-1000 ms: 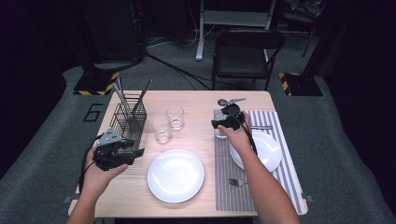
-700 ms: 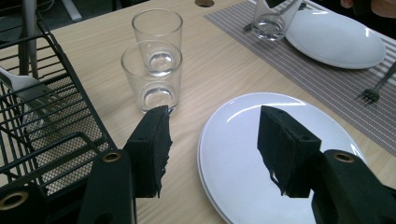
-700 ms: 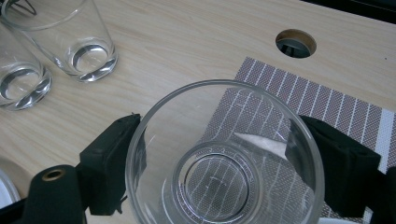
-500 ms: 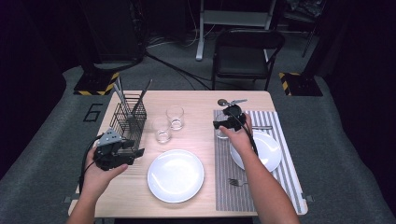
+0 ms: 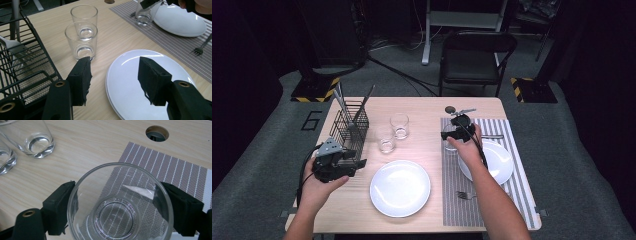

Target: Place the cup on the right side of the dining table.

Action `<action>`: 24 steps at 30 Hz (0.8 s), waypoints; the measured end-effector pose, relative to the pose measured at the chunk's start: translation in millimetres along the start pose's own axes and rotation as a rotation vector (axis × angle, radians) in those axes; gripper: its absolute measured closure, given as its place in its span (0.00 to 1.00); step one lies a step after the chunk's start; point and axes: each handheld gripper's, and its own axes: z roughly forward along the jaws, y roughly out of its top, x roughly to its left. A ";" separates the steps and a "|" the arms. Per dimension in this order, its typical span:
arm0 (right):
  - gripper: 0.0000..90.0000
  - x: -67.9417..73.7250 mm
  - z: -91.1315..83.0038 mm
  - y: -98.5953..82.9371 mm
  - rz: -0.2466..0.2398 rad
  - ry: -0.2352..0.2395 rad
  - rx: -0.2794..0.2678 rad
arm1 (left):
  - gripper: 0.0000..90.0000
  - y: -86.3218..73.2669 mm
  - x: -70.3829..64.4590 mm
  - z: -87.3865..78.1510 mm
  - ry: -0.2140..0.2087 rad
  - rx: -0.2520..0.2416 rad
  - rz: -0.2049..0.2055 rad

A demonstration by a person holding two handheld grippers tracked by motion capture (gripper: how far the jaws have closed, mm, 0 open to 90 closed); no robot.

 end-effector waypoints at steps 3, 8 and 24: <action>0.19 -0.2 2.0 -1.6 -0.002 -0.001 0.000 | 0.49 -0.3 -0.4 0.5 0.000 0.002 -0.001; 0.19 -0.9 3.4 -2.7 -0.004 -0.002 -0.001 | 0.49 -0.3 -0.9 1.0 -0.002 0.002 -0.004; 0.19 -3.6 9.1 -8.3 0.008 -0.003 0.005 | 0.49 -0.3 -0.2 0.9 -0.001 0.010 0.001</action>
